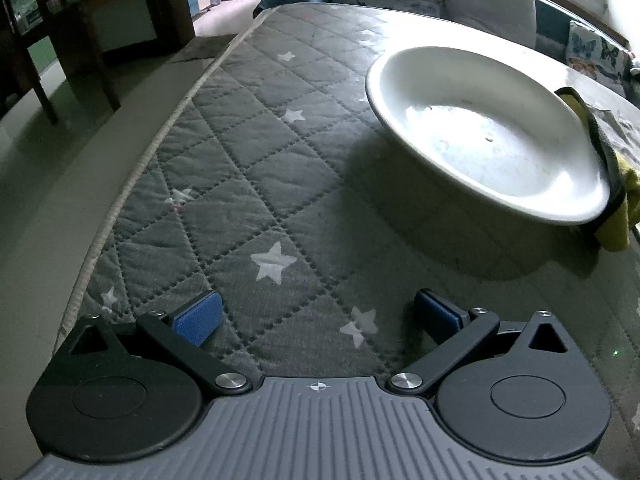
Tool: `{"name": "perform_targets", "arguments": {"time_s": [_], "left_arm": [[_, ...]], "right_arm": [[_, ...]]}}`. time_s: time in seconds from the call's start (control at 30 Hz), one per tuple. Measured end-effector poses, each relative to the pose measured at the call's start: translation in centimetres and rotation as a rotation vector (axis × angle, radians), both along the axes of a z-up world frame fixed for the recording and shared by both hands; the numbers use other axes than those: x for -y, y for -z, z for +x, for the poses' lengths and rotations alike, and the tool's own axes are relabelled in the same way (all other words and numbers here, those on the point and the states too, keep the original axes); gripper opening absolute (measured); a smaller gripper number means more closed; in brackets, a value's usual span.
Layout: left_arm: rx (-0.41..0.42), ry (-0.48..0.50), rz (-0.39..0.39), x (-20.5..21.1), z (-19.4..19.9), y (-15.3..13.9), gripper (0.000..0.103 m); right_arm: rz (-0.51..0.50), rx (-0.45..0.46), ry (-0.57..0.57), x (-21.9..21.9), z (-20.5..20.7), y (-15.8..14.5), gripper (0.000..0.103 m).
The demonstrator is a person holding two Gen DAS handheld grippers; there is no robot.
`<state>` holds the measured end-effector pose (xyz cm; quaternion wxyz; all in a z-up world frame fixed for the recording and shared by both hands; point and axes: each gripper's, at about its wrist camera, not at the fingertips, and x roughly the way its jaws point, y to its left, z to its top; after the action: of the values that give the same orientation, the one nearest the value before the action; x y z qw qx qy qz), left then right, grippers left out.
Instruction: Clean bowl
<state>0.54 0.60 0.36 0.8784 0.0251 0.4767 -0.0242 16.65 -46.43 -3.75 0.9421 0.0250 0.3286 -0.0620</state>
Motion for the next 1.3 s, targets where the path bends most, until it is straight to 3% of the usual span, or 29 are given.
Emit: {"name": "perform_targets", "arguments": {"time_s": [0.27, 0.87, 1.13, 1.2, 1.3], "left_arm": [[0.002, 0.004, -0.002, -0.1, 0.0, 0.0, 0.103], [-0.023, 0.003, 0.002, 0.0, 0.4, -0.4, 0.103], [-0.025, 0.003, -0.016, -0.1, 0.4, -0.9, 0.098], [-0.022, 0.005, -0.021, -0.2, 0.4, -1.1, 0.095], [-0.008, 0.014, -0.027, -0.2, 0.3, -1.8, 0.092]], "right_arm": [[0.024, -0.019, 0.024, -1.0, 0.7, -0.4, 0.103], [0.075, 0.033, -0.212, -8.0, 0.4, -3.9, 0.103], [0.092, 0.051, -0.327, -11.3, 1.6, -5.5, 0.088], [0.091, 0.049, -0.348, -12.0, 2.0, -5.7, 0.077], [0.084, 0.043, -0.367, -12.8, 2.5, -5.7, 0.072]]}}
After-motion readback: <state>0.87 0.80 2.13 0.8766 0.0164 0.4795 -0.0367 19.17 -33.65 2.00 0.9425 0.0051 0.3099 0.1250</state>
